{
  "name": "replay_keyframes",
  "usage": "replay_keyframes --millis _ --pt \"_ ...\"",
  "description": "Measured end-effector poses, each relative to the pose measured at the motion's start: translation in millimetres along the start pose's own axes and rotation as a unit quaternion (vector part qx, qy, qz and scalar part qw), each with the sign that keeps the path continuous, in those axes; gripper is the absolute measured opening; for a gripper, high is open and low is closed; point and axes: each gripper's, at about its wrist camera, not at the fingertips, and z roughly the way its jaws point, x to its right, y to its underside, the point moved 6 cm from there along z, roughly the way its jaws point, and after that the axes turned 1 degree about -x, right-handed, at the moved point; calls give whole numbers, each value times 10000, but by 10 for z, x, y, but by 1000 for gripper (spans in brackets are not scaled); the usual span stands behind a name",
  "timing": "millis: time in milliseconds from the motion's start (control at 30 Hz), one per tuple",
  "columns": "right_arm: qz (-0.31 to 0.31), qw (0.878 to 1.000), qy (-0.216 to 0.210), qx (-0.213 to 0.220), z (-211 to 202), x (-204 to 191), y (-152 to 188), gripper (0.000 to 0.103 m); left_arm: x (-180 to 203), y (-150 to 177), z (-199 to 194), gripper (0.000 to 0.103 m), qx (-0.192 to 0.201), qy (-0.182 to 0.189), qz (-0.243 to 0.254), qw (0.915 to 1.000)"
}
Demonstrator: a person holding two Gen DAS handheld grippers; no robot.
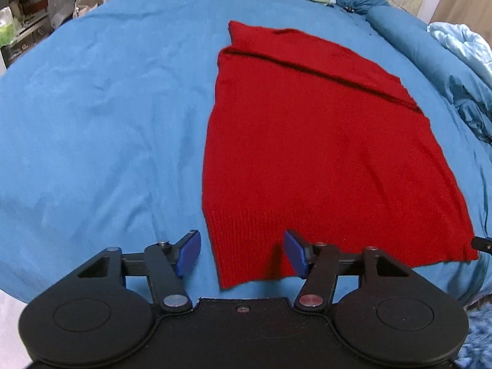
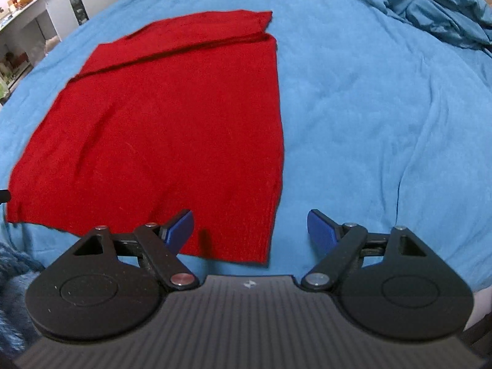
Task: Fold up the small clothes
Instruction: 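Move both tools open to the sweater hem, then grasp the hem with the right tool while the left tool grasps it too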
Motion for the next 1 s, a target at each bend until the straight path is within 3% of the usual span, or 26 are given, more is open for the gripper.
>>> replay_keyframes --millis 267,433,600,633,667,833,1000 --pt "3 9999 70 -118 204 -29 93 81 10 108 151 63 -31 14 89 10000" --pt "-123 9999 43 -110 218 -92 75 58 24 108 178 56 -39 -25 165 9999" --pt "-72 9999 -37 -69 197 -76 57 35 -3 73 156 28 -117 -25 186 9998" --pt "-66 9999 -53 -63 191 -64 54 29 5 65 147 13 -134 19 170 9998" --pt "-69 9999 -79 -61 187 -65 49 26 9 55 134 9 -156 89 139 9997" --pt "-75 9998 -186 -23 122 -71 -5 21 50 -1 55 6 -161 56 84 9998" --pt "283 9985 -447 102 -81 -39 -120 21 123 -155 -239 6 195 257 25 9995"
